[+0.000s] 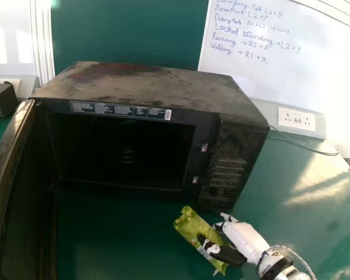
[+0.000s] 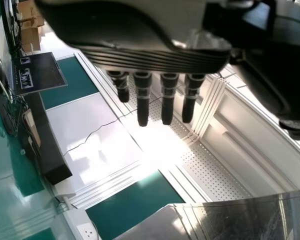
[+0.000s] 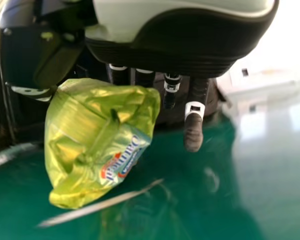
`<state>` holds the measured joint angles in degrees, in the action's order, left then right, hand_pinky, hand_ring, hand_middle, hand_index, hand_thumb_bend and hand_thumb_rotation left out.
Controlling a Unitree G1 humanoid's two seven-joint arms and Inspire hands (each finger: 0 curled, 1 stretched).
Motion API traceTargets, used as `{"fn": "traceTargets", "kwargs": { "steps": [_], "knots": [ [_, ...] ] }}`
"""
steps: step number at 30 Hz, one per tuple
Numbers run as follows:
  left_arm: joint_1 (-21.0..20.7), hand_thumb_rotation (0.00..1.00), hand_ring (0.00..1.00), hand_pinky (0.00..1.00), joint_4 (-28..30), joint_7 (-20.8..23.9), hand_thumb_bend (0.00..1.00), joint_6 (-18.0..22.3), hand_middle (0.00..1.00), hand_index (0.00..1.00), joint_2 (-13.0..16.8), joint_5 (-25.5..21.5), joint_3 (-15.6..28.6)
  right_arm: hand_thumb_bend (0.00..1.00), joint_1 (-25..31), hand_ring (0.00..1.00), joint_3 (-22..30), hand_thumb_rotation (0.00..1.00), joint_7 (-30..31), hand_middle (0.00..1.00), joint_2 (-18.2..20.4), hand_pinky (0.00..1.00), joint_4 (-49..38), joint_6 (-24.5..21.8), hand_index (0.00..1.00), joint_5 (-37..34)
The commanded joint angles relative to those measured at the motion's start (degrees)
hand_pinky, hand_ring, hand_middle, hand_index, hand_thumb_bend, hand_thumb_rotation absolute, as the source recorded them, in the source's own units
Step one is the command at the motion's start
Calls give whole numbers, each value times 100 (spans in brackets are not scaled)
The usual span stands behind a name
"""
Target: Put biscuit inside oven
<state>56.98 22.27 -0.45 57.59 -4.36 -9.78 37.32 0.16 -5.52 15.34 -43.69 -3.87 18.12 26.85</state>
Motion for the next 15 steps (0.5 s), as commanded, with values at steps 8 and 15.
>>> {"fn": "traceTargets", "kwargs": {
  "steps": [8,15],
  "knots": [
    [3,84,87,89,43,23,84,34,93,95,-257,4,-10,50,38,38,172,0,1198,46,348,18,-516,-594,53,-1683],
    [-22,88,85,85,28,36,84,64,91,93,-259,16,8,49,12,39,208,0,1445,46,465,18,-804,-875,53,-1929]
  ]
}}
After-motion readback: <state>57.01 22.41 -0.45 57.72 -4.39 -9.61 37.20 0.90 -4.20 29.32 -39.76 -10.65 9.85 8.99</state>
